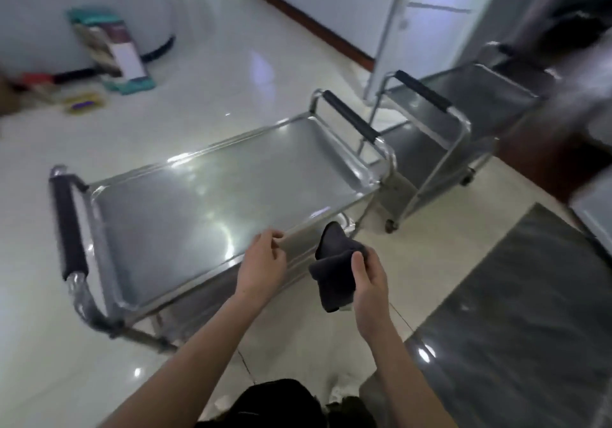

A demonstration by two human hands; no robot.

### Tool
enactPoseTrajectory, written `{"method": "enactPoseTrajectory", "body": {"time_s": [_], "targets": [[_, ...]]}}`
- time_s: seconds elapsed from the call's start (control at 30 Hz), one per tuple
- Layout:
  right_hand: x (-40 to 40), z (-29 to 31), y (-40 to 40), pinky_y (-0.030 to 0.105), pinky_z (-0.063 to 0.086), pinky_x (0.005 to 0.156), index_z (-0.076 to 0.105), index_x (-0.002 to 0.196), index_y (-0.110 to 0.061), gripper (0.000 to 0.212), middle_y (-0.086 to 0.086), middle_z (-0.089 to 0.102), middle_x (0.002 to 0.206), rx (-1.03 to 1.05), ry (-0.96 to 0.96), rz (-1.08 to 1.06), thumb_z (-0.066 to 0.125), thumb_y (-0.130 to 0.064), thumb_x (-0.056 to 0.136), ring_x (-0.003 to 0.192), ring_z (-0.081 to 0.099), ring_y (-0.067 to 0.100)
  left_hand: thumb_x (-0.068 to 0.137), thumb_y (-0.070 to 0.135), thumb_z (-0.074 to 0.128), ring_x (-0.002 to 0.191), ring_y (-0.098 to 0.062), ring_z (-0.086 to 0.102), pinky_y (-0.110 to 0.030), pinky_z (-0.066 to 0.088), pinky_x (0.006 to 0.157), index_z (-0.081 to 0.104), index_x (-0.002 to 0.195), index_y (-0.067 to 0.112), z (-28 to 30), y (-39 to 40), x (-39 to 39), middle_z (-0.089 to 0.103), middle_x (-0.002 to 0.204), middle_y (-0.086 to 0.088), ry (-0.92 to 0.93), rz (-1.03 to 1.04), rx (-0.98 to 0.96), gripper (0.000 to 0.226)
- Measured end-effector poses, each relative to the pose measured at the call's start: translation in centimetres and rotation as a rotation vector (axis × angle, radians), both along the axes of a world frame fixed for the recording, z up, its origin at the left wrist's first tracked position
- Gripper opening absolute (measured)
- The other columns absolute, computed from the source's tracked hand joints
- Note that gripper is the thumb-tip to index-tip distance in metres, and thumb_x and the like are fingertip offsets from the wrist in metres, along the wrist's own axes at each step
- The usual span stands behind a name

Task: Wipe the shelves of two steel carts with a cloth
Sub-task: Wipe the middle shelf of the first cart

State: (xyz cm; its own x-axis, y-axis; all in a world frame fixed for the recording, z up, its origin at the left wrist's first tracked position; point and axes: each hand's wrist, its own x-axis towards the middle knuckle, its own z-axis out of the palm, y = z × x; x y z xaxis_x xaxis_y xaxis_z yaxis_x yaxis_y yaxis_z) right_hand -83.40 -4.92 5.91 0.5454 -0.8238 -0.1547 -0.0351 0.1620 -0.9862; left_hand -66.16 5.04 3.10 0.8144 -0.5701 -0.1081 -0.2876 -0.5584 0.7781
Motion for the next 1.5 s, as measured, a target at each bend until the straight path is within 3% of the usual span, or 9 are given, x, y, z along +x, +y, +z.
{"method": "enactPoseTrajectory", "body": {"time_s": [0.27,0.47,0.57,0.63,0.87,1.0,1.2,1.33,1.5], "targets": [[-0.1,-3.4,-2.8,0.024,0.054,0.081,0.063,0.122,-0.012,0.024,-0.002,0.071,0.106,0.136,-0.016,0.351,0.047,-0.028,0.113,0.098,0.068,0.013,0.094,0.015,0.052,0.092,-0.004,0.055,-0.025,0.044,0.082,0.057,0.124,0.026,-2.9,4.2,-6.8,0.056,0.11,0.011,-0.001,0.346,0.105,0.033],[0.3,-8.0,-1.8,0.023,0.055,0.083,0.066,0.124,-0.021,0.024,-0.001,0.073,0.112,0.171,-0.021,0.415,0.047,-0.03,0.112,0.105,0.069,0.015,0.096,0.015,0.052,0.095,-0.007,0.056,-0.036,0.053,0.09,0.057,0.126,0.025,-6.5,6.3,-9.4,0.054,0.111,0.009,-0.001,0.464,0.149,0.032],[0.9,-12.0,-1.4,0.034,0.056,0.092,0.066,0.125,-0.025,0.024,0.003,0.072,0.119,0.186,-0.014,0.428,0.048,-0.033,0.112,0.113,0.067,0.022,0.098,0.015,0.051,0.096,-0.008,0.056,-0.037,0.054,0.089,0.057,0.127,0.026,-9.7,6.5,-9.8,0.054,0.11,0.009,-0.012,0.501,0.135,0.031],[1.5,-15.1,-1.4,0.041,0.054,0.099,0.067,0.124,-0.026,0.024,0.005,0.071,0.12,0.175,-0.03,0.425,0.048,-0.034,0.112,0.115,0.067,0.024,0.099,0.016,0.05,0.096,-0.005,0.055,-0.033,0.054,0.087,0.056,0.127,0.027,-12.4,6.5,-9.8,0.053,0.111,0.011,-0.017,0.51,0.132,0.031],[4.5,-27.0,-1.8,0.048,0.054,0.105,0.066,0.124,-0.032,0.024,-0.004,0.072,0.12,0.131,-0.008,0.42,0.047,-0.039,0.111,0.117,0.067,0.021,0.098,0.015,0.05,0.093,-0.003,0.053,-0.016,0.041,0.072,0.056,0.125,0.027,-23.2,6.2,-7.6,0.051,0.109,0.013,-0.052,0.56,0.1,0.03],[7.4,-33.8,-2.7,0.041,0.057,0.095,0.067,0.117,-0.034,0.02,-0.005,0.072,0.115,0.051,-0.027,0.412,0.048,-0.039,0.111,0.113,0.067,0.022,0.097,0.015,0.051,0.099,-0.01,0.054,-0.023,0.041,0.077,0.058,0.126,0.025,-30.3,5.9,-4.9,0.055,0.111,0.009,-0.113,0.583,0.125,0.031],[12.4,-41.4,-4.2,0.042,0.053,0.099,0.06,0.113,-0.049,0.013,-0.016,0.065,0.118,-0.181,-0.075,0.416,0.047,-0.047,0.11,0.111,0.063,0.008,0.097,0.018,0.05,0.109,-0.021,0.056,-0.03,0.04,0.081,0.058,0.126,0.022,-39.9,5.9,-1.1,0.057,0.118,0.002,-0.185,0.568,0.172,0.03],[15.0,-44.7,-5.1,0.034,0.047,0.096,0.055,0.127,-0.036,0.022,-0.013,0.059,0.118,-0.305,-0.107,0.441,0.044,-0.045,0.111,0.107,0.055,-0.002,0.094,0.017,0.05,0.111,-0.025,0.056,-0.043,0.05,0.094,0.06,0.125,0.019,-44.3,6.0,0.6,0.057,0.12,-0.002,-0.267,0.549,0.141,0.033],[18.5,-46.9,-5.5,0.038,0.048,0.101,0.057,0.125,-0.029,0.022,-0.009,0.06,0.115,-0.38,-0.093,0.391,0.047,-0.042,0.111,0.1,0.056,0.002,0.095,0.018,0.046,0.111,-0.027,0.054,-0.049,0.051,0.092,0.059,0.124,0.021,-47.1,6.1,1.6,0.055,0.12,-0.003,-0.337,0.545,0.13,0.033]]}}
